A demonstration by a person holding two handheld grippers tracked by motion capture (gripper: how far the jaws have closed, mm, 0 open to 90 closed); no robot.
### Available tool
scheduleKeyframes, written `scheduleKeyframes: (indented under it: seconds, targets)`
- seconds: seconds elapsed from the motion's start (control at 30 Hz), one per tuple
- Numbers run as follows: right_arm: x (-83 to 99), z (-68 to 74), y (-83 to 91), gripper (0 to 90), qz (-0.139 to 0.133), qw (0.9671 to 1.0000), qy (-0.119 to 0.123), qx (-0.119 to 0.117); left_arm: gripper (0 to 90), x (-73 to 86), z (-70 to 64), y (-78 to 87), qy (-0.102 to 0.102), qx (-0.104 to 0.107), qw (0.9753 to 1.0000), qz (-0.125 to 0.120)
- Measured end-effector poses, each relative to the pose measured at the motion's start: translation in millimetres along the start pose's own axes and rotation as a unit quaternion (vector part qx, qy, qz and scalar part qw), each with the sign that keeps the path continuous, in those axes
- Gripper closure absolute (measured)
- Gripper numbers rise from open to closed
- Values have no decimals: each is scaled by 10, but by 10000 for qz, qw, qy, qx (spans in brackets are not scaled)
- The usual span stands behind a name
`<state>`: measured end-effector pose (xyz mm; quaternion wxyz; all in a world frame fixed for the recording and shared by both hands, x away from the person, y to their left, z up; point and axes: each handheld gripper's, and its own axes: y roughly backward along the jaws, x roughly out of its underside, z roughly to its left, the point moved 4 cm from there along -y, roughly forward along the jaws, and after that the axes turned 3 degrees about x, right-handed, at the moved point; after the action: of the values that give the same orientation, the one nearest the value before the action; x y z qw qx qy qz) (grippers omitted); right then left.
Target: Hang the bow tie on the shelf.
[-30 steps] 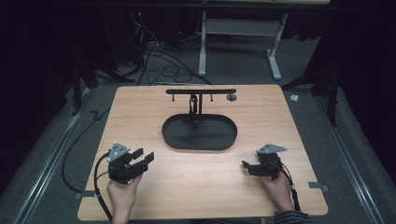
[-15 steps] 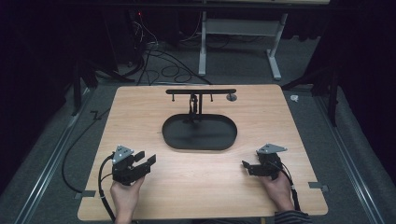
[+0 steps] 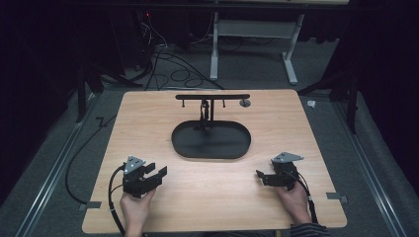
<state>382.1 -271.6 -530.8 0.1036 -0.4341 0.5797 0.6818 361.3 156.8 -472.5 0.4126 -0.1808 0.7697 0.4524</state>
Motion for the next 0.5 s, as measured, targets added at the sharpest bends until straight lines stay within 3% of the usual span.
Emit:
scheduleKeyframes:
  seconds: [0.5]
  targets:
    - [1,2,1,228,0,10000,-1,-4,473,63,-24,-174,8,-2,9999,145]
